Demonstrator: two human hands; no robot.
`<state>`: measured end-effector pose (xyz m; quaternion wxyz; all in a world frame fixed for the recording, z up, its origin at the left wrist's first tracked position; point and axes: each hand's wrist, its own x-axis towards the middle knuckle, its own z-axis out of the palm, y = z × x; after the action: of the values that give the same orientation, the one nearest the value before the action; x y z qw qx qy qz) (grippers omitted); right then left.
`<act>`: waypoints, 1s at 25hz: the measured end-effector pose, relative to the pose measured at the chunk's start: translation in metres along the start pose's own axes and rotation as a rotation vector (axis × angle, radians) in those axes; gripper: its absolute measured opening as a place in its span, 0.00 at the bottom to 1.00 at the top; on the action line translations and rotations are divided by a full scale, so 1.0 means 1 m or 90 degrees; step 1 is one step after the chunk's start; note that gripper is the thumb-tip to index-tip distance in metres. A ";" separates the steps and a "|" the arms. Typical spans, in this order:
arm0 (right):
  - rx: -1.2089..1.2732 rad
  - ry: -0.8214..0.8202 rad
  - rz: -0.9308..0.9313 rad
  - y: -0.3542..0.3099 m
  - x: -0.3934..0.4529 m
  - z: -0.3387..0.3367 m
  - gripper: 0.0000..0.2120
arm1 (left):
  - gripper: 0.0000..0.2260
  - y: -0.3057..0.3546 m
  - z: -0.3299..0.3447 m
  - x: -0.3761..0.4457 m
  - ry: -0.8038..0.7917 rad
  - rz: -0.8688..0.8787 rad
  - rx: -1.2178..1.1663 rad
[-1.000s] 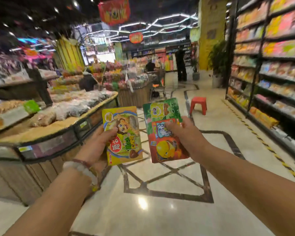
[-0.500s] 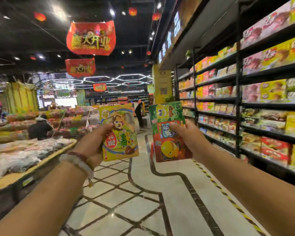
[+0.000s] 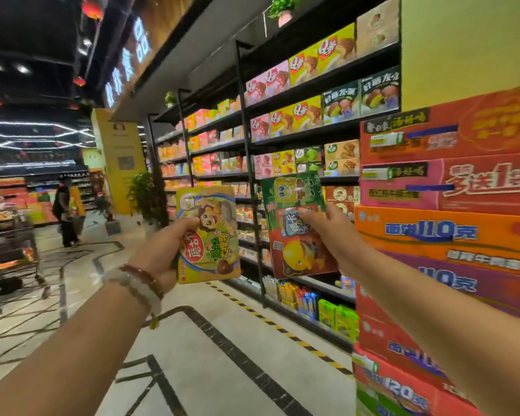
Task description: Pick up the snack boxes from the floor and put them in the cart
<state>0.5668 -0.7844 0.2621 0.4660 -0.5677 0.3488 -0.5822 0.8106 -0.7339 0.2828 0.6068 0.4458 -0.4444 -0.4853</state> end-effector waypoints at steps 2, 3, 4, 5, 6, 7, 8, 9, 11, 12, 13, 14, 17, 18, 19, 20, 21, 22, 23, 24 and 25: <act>-0.037 0.060 -0.005 -0.011 -0.025 -0.033 0.14 | 0.10 -0.009 0.031 -0.002 -0.065 -0.021 -0.011; -0.057 0.095 -0.011 -0.019 -0.040 -0.052 0.12 | 0.10 -0.013 0.049 -0.005 -0.100 -0.024 -0.017; -0.079 0.125 -0.018 -0.026 -0.053 -0.071 0.13 | 0.09 -0.017 0.068 -0.008 -0.131 -0.022 -0.024; -0.101 0.151 -0.024 -0.034 -0.068 -0.088 0.14 | 0.09 -0.020 0.087 -0.011 -0.159 -0.016 -0.031; -0.126 0.179 -0.030 -0.042 -0.082 -0.107 0.16 | 0.09 -0.023 0.108 -0.017 -0.191 -0.012 -0.037; -0.146 0.208 -0.034 -0.050 -0.096 -0.123 0.17 | 0.09 -0.025 0.127 -0.023 -0.222 -0.010 -0.040; -0.164 0.240 -0.038 -0.059 -0.114 -0.141 0.16 | 0.09 -0.028 0.149 -0.031 -0.253 -0.012 -0.041; -0.181 0.271 -0.042 -0.069 -0.131 -0.158 0.16 | 0.09 -0.031 0.170 -0.039 -0.277 -0.014 -0.041; -0.219 0.328 -0.051 -0.090 -0.169 -0.191 0.17 | 0.09 -0.034 0.212 -0.059 -0.318 -0.022 -0.047; -0.236 0.354 -0.053 -0.099 -0.188 -0.209 0.19 | 0.09 -0.035 0.233 -0.070 -0.344 -0.024 -0.053; -0.255 0.386 -0.056 -0.110 -0.212 -0.227 0.21 | 0.09 -0.038 0.259 -0.084 -0.370 -0.027 -0.056; -0.268 0.413 -0.058 -0.120 -0.235 -0.245 0.21 | 0.09 -0.041 0.283 -0.100 -0.394 -0.028 -0.061; -0.275 0.490 -0.052 -0.151 -0.308 -0.292 0.17 | 0.09 -0.052 0.353 -0.154 -0.474 -0.049 -0.079; -0.281 0.520 -0.048 -0.162 -0.336 -0.308 0.17 | 0.09 -0.057 0.379 -0.177 -0.504 -0.065 -0.084; -0.286 0.550 -0.048 -0.173 -0.362 -0.323 0.16 | 0.09 -0.062 0.402 -0.198 -0.531 -0.080 -0.094; -0.290 0.571 -0.048 -0.183 -0.387 -0.335 0.15 | 0.08 -0.068 0.424 -0.218 -0.556 -0.089 -0.101; -0.300 0.592 -0.047 -0.193 -0.414 -0.347 0.14 | 0.08 -0.074 0.447 -0.238 -0.585 -0.095 -0.104; -0.310 0.619 -0.047 -0.202 -0.438 -0.359 0.17 | 0.07 -0.081 0.469 -0.257 -0.615 -0.096 -0.099; -0.318 0.655 -0.045 -0.213 -0.463 -0.371 0.23 | 0.07 -0.086 0.493 -0.280 -0.651 -0.101 -0.094; -0.324 0.683 -0.047 -0.221 -0.487 -0.385 0.29 | 0.07 -0.090 0.514 -0.300 -0.684 -0.105 -0.086; -0.333 0.710 -0.052 -0.227 -0.508 -0.396 0.33 | 0.07 -0.093 0.535 -0.319 -0.714 -0.108 -0.078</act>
<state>0.1024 -0.2826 0.2594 0.0361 -0.2864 0.6488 -0.7040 0.2297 -0.4908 0.2691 0.2620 0.1181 -0.6322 -0.7196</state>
